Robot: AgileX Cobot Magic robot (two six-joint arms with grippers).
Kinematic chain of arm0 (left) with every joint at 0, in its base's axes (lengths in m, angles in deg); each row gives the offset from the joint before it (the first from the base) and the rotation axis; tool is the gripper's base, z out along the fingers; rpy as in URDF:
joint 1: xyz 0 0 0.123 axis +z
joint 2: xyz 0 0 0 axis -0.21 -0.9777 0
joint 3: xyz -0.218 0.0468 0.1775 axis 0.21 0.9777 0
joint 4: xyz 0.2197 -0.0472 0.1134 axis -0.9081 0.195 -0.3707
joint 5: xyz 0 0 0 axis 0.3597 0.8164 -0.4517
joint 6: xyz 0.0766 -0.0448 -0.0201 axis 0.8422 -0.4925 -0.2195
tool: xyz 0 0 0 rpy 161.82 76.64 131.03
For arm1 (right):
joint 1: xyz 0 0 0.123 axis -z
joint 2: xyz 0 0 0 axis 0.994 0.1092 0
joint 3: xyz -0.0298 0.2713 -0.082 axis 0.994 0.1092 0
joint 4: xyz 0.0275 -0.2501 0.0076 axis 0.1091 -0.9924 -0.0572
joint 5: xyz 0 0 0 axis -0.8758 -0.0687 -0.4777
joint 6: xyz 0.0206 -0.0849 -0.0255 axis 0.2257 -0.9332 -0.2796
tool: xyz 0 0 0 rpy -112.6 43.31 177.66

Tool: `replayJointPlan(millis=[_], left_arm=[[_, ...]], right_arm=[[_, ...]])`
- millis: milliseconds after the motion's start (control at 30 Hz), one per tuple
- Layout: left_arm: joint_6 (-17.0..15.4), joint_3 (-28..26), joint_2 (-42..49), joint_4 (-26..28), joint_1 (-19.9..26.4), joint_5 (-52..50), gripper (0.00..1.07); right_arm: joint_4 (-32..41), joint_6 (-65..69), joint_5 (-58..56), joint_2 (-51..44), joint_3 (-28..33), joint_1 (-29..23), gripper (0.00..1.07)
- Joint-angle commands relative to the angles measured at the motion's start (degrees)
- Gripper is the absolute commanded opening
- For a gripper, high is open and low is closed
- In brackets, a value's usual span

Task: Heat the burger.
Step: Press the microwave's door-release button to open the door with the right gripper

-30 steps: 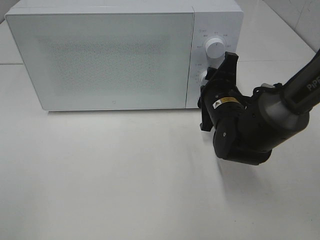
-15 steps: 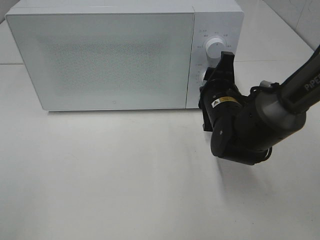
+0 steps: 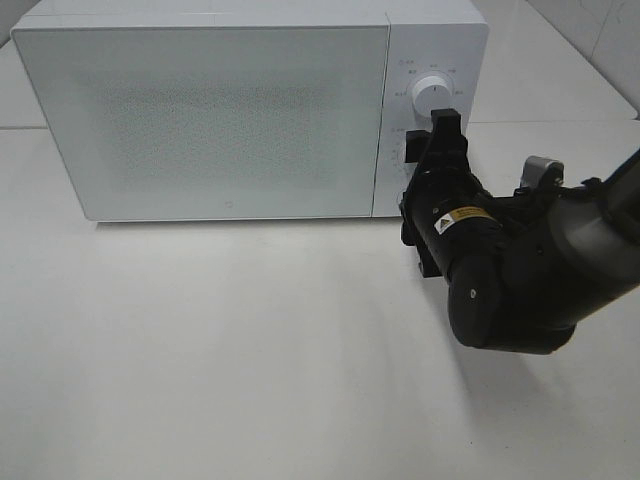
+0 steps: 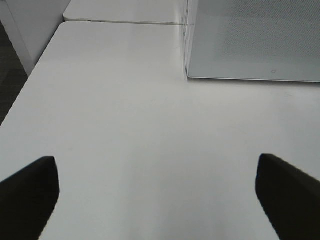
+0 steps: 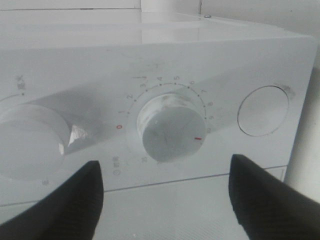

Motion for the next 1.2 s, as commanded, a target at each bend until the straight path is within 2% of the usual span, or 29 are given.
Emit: replayJointPlan(millis=[33,233,300,333,400,500,633,700,767,800,867,967,1000,1033,1200], left_arm=[[-0.34,0.17,0.97,0.4,-0.11,-0.52,1.0],[-0.34,0.17,0.97,0.4,-0.11,-0.52,1.0],[-0.34,0.17,0.97,0.4,-0.11,-0.52,1.0],[-0.34,0.17,0.97,0.4,-0.11,-0.52,1.0],[-0.34,0.17,0.97,0.4,-0.11,-0.52,1.0],[-0.34,0.17,0.97,0.4,-0.11,-0.52,1.0],[-0.34,0.17,0.97,0.4,-0.11,-0.52,1.0],[-0.34,0.17,0.97,0.4,-0.11,-0.52,1.0],[-0.34,0.17,0.97,0.4,-0.11,-0.52,1.0],[-0.34,0.17,0.97,0.4,-0.11,-0.52,1.0],[-0.34,0.17,0.97,0.4,-0.11,-0.52,1.0],[-0.34,0.17,0.97,0.4,-0.11,-0.52,1.0],[-0.34,0.17,0.97,0.4,-0.11,-0.52,1.0],[-0.34,0.17,0.97,0.4,-0.11,-0.52,1.0],[-0.34,0.17,0.97,0.4,-0.11,-0.52,1.0]], right_arm=[[-4.07,-5.84,-2.06,-3.67,3.38,-0.06,0.71],[-6.76,-18.39,-7.56,-8.54,6.3,0.0,0.71],[-8.37,-27.96,-15.3,-12.43,6.53,0.8,0.71],[-8.37,-27.96,-15.3,-12.43,6.53,0.8,0.71],[-9.4,-39.65,-24.41,-16.56,6.25,2.01,0.71],[-9.28,-46.01,-29.22,-19.19,6.25,2.81,0.71],[-9.91,-62.05,-40.51,-25.1,6.25,6.25,0.71],[-10.71,-64.69,-43.32,-26.18,6.02,7.05,0.71],[-15.3,-69.67,-52.37,-28.82,4.58,9.74,0.71],[-15.3,-69.67,-52.37,-28.82,4.58,9.74,0.71],[-25.5,-70.76,-67.44,-32.2,0.52,13.41,0.71],[-27.67,-70.76,-70.24,-33.12,-0.46,14.04,0.71],[-32.77,-70.65,-76.83,-34.89,-2.81,14.73,0.71],[-34.78,-70.65,-79.13,-35.64,-3.72,14.73,0.71],[-39.88,-70.87,-89.38,-41.54,-8.02,14.73,0.74]])
